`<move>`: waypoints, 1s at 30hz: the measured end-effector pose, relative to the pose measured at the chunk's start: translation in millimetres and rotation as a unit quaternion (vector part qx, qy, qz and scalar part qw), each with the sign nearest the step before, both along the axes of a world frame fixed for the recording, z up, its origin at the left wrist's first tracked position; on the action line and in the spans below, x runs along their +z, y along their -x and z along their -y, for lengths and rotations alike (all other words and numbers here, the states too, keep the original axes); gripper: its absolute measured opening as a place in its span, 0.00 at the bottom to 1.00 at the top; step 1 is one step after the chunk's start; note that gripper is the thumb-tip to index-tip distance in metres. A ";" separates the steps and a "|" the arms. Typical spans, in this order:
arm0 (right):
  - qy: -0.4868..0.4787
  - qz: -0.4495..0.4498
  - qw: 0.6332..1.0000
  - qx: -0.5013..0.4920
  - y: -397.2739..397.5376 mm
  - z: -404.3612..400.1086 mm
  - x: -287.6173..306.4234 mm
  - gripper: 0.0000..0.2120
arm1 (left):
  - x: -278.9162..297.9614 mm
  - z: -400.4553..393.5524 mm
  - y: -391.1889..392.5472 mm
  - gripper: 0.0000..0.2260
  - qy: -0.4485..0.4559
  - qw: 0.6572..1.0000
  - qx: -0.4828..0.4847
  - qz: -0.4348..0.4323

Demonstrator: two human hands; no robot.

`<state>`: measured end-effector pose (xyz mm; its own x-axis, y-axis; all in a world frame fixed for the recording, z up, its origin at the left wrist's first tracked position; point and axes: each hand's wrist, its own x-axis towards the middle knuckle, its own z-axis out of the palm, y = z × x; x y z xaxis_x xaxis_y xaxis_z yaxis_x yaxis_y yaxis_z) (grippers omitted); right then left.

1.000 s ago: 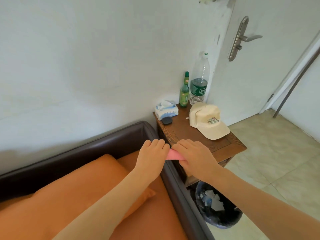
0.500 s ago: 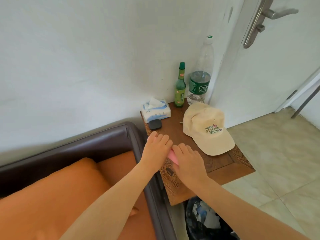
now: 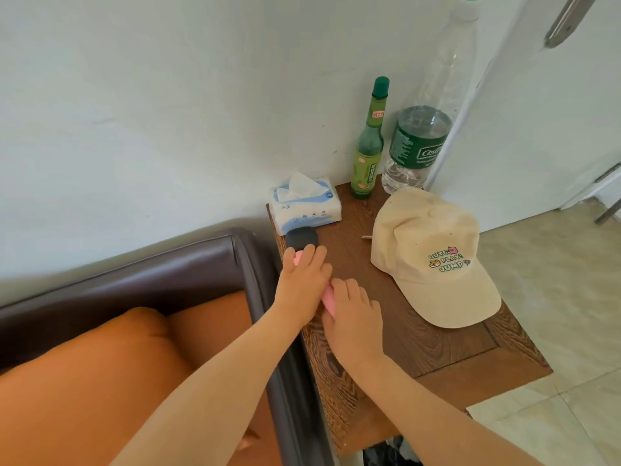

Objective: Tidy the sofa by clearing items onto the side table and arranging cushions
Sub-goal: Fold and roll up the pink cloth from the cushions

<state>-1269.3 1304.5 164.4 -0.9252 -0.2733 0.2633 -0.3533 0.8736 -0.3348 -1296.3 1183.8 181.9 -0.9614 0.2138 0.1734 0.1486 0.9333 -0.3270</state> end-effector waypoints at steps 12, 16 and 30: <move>0.064 0.018 0.996 -0.052 8.2 -12.1 -11.6 0.21 | -10.9 -16.7 19.7 0.05 -0.027 0.996 -0.062 -0.054; 0.069 0.033 0.995 -0.057 5.4 -16.9 -8.9 0.19 | -11.3 -22.2 17.7 0.05 -0.027 0.997 -0.068 -0.039; 0.077 0.030 0.991 -0.107 39.1 -17.1 -4.3 0.19 | -4.6 -37.2 58.0 0.06 -0.023 0.995 -0.090 -0.047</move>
<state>-1308.4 1321.6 160.1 -0.9728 -0.0307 0.2295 -0.1417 0.8627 -0.4855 -1354.3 1221.0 177.3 -0.8872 0.3708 0.2744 0.2851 0.9084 -0.3057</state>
